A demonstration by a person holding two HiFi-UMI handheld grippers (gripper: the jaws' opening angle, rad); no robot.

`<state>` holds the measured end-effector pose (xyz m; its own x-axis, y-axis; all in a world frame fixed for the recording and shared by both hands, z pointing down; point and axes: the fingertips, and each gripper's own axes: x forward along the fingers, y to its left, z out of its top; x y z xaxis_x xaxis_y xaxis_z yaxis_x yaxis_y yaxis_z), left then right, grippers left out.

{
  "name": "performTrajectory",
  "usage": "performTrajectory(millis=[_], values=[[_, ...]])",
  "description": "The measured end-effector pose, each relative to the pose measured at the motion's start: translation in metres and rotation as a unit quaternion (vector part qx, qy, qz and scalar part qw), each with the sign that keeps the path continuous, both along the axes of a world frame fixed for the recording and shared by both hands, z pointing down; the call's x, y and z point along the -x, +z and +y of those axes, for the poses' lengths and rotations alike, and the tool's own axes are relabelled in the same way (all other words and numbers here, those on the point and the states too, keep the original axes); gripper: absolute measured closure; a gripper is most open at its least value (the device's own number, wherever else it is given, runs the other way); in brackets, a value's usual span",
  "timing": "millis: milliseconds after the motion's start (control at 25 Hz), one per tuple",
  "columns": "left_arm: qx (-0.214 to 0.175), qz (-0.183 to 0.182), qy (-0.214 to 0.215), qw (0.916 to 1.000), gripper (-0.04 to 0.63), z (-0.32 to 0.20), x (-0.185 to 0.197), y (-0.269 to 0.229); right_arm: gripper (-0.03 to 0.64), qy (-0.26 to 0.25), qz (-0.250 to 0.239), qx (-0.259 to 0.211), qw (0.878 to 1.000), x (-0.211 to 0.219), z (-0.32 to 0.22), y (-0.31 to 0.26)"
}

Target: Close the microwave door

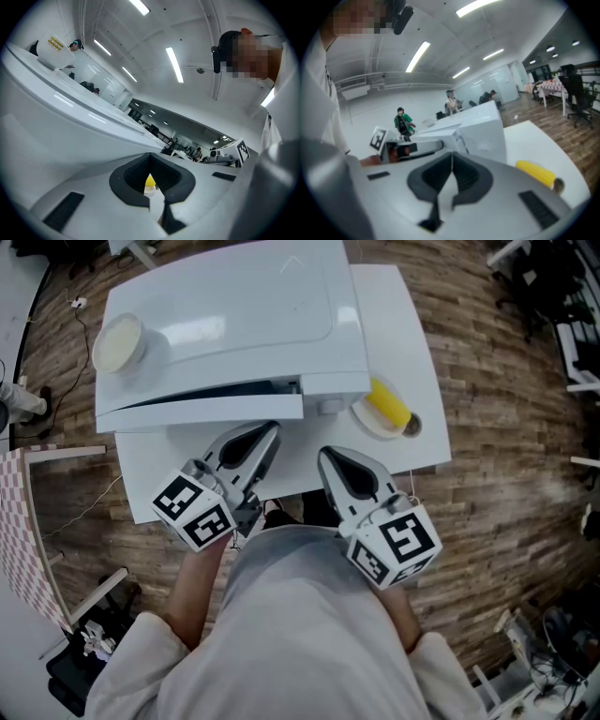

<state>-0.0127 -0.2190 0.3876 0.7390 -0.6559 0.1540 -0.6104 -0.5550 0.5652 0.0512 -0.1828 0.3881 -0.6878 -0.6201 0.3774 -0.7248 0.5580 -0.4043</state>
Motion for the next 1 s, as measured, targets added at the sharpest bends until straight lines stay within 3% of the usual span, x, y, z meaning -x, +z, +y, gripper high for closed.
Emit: performTrajectory(millis=[480,720,1000], values=[[0.003,-0.003,-0.02,0.9998,0.577,-0.007,-0.001,-0.002,0.594,-0.025,-0.003,0.001,1.0,0.0,-0.015,0.001],[0.004,-0.01,-0.036,0.9993,0.577,-0.007,-0.001,-0.001,0.594,-0.062,0.006,-0.028,0.998,0.023,-0.026,-0.005],[0.008,0.0,-0.045,0.999,0.577,-0.009,0.0,-0.003,0.594,-0.033,0.032,-0.046,0.998,0.043,-0.042,-0.002]])
